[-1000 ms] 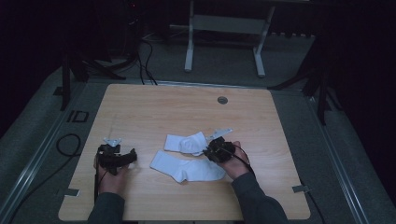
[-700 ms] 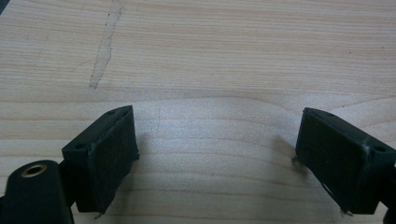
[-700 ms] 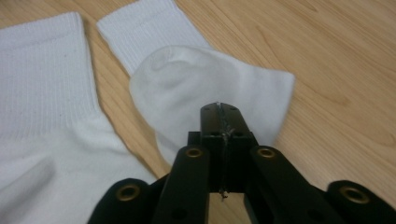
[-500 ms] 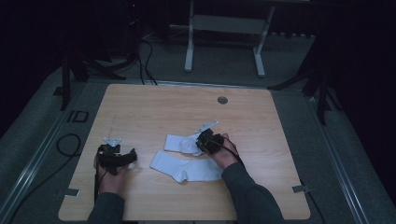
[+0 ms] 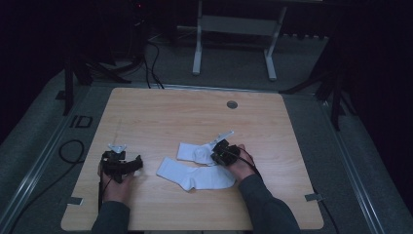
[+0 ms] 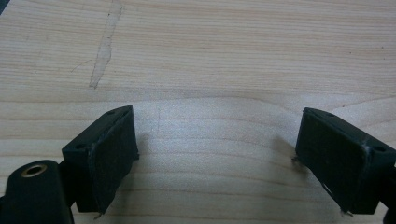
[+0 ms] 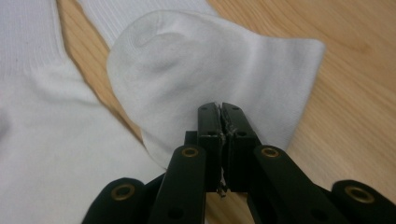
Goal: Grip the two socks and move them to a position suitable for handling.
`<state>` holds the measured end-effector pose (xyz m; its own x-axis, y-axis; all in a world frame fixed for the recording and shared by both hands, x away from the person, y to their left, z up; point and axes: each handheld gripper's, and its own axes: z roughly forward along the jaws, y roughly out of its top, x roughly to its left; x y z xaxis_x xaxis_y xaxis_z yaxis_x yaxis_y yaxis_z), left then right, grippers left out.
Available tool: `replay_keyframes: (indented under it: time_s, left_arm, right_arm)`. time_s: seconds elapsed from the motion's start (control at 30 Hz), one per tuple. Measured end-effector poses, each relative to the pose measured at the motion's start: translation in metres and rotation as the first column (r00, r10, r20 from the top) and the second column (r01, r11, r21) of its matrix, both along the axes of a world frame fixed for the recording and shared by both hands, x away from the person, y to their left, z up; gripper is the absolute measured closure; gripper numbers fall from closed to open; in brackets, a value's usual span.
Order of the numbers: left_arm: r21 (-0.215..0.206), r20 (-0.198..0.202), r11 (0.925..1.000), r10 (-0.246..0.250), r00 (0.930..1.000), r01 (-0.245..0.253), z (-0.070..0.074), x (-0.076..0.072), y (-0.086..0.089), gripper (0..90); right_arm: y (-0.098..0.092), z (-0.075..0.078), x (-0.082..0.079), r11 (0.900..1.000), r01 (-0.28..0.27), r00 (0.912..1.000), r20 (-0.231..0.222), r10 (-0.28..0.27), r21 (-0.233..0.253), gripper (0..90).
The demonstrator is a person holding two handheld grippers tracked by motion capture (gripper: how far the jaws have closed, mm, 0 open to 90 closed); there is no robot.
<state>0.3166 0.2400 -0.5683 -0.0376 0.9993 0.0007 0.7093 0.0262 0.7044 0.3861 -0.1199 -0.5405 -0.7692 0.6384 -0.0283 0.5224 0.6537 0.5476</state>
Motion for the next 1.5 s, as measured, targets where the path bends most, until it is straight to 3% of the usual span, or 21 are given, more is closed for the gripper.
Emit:
replay_keyframes:
  time_s: [0.2, 0.33, 0.5, 0.57, 0.67, 0.83, 0.9, 0.93, 0.97, 1.0, 1.03, 1.07, 1.3, 1.5]
  left_arm:
    - [0.0, 0.0, 1.0, 0.0, 1.0, 0.0, 0.0, 0.0, 0.0, 12.6]
    - [0.0, 0.0, 1.0, 0.0, 1.0, 0.0, 0.0, 0.0, 0.0, 12.5]
    - [-0.001, 0.002, 1.0, 0.002, 1.0, -0.002, 0.0, 0.0, 0.0, 12.5]
    - [-0.001, 0.002, 1.0, 0.002, 1.0, -0.002, 0.0, 0.0, 0.0, 12.5]
    - [-0.001, 0.002, 1.0, 0.002, 1.0, -0.002, 0.0, 0.0, 0.0, 12.5]
    - [0.0, 0.0, 1.0, 0.0, 1.0, 0.0, 0.0, 0.0, 0.0, 12.5]
    - [0.0, 0.0, 1.0, 0.0, 1.0, 0.0, 0.0, 0.0, 0.0, 12.5]
    - [0.0, 0.001, 1.0, 0.0, 1.0, 0.0, 0.0, 0.0, 0.0, 12.6]
    - [0.0, 0.0, 1.0, 0.0, 1.0, 0.0, 0.0, 0.0, 0.0, 12.6]
    - [0.0, 0.0, 1.0, 0.0, 1.0, 0.0, 0.0, 0.0, 0.0, 12.6]
    - [0.0, 0.0, 1.0, 0.0, 1.0, 0.0, 0.0, 0.0, 0.0, 12.6]
    - [0.0, 0.0, 1.0, 0.0, 1.0, 0.0, 0.0, 0.0, 0.0, 12.6]
    - [-0.002, 0.002, 1.0, 0.002, 1.0, -0.002, 0.0, 0.0, 0.0, 12.6]
    - [-0.002, 0.002, 1.0, 0.002, 1.0, -0.002, 0.0, 0.0, 0.0, 12.5]
  right_arm:
    - [-0.013, 0.001, -0.003, 1.0, 0.018, 0.9998, -0.002, -0.018, -0.014, 85.1]
    - [-0.011, 0.008, -0.008, 0.999, 0.017, 0.9992, 0.038, -0.016, -0.042, 81.4]
    - [0.007, 0.024, -0.016, 0.999, -0.043, 0.9965, 0.07, 0.045, -0.02, 71.9]
    - [0.023, 0.029, -0.018, 0.997, -0.076, 0.994, 0.078, 0.076, -0.014, 62.4]
    - [0.031, 0.029, -0.016, 0.997, -0.081, 0.9943, 0.069, 0.082, -0.015, 57.4]
    - [0.048, 0.015, -0.006, 0.994, -0.084, 0.9954, 0.04, 0.087, -0.072, 49.9]
    - [0.048, 0.015, -0.006, 0.994, -0.084, 0.9954, 0.04, 0.087, -0.072, 49.9]
    - [0.05, 0.01, -0.003, 0.994, -0.08, 0.9962, 0.027, 0.082, -0.078, 63.1]
    - [0.05, 0.01, -0.003, 0.994, -0.08, 0.9962, 0.027, 0.082, -0.078, 63.1]
    - [0.05, 0.01, -0.004, 0.994, -0.084, 0.9957, 0.034, 0.087, -0.073, 76.5]
    - [0.05, 0.01, -0.004, 0.994, -0.084, 0.9957, 0.034, 0.087, -0.073, 76.5]
    - [0.048, 0.012, -0.004, 0.996, -0.08, 0.9959, 0.038, 0.082, -0.043, 84.3]
    - [0.037, 0.023, -0.004, 0.998, -0.055, 0.9969, 0.057, 0.053, 0.024, 85.3]
    - [0.017, 0.036, -0.005, 0.997, -0.013, 0.9967, 0.081, 0.007, 0.076, 85.3]
